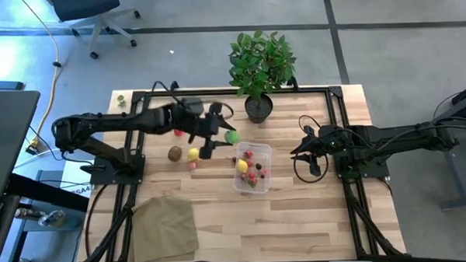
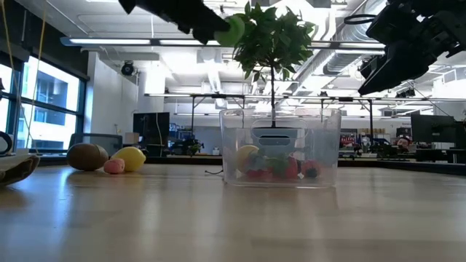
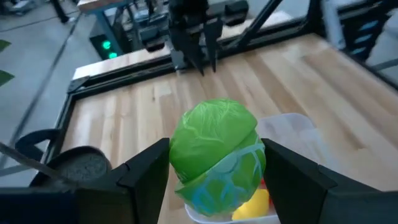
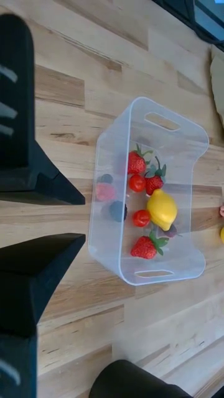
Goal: Pick and placing Produce into tupperware
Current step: Put the green cabbage into the transparent container
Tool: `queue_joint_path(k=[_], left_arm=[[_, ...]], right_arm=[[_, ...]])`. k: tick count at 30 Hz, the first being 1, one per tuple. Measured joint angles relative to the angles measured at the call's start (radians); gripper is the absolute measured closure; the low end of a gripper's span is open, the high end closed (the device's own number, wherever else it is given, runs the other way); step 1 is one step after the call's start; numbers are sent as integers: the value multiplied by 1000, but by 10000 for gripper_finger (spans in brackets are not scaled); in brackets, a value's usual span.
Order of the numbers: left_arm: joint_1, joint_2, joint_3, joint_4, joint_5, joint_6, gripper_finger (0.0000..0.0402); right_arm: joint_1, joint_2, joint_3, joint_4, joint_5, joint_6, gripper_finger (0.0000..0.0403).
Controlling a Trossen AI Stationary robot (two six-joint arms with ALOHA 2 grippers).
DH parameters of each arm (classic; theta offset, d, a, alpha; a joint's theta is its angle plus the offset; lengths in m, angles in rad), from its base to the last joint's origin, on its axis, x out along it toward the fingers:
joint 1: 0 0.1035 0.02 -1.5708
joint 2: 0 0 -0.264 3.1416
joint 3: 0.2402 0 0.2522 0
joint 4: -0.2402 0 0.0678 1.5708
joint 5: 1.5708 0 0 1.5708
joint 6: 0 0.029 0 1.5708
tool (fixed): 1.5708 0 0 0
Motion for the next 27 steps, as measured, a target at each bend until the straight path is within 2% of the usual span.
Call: queue_joint_path(k=[7, 14, 22, 27], left_arm=[[-155, 78, 0, 79, -216, -17, 174], [-221, 249, 64, 85, -239, -82, 174], [-223, 480, 355, -211, -238, 0, 174], [-222, 580, 471, -340, -238, 54, 174]], right_arm=[[0, 0, 0, 0, 0, 0, 329], [0, 0, 0, 0, 0, 0, 329], [0, 0, 0, -1, 0, 0, 329], [0, 0, 0, -2, 0, 0, 329]])
